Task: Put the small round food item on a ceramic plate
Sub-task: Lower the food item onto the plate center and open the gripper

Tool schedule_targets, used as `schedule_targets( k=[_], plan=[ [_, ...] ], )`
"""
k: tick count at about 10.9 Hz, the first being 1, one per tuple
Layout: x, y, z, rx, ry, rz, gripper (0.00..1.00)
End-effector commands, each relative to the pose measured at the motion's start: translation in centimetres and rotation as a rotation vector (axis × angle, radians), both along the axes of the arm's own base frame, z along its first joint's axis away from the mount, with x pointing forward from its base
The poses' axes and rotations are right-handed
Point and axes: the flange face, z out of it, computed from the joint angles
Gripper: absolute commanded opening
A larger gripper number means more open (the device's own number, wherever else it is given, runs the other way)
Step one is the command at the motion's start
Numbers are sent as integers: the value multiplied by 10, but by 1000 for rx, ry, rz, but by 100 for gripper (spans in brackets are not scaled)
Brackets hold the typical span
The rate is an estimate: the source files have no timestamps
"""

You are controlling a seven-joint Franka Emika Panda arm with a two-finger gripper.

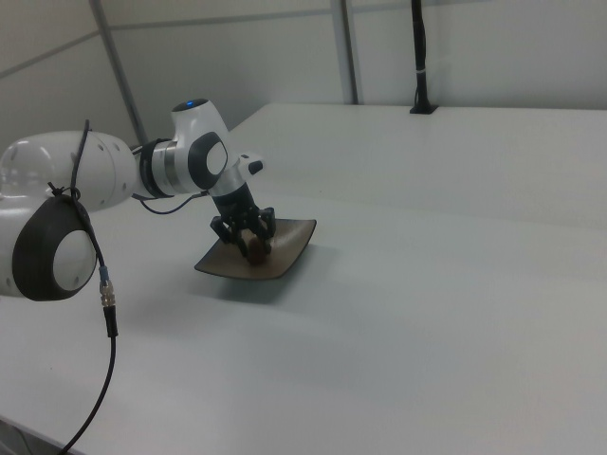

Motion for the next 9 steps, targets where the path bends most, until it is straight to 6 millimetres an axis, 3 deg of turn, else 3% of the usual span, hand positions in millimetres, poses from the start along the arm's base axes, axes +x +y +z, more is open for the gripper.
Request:
schedule_targets(
  k=[1,4,6,9],
  plan=[
    [-2,0,-2,-11,-16,-7,100],
    [-2,-2,7,-10,-25,-12,100],
    [-15,-6,59,0,-61,-24,100],
    [-52,-48,163,-14,-11,-112,100]
  ],
)
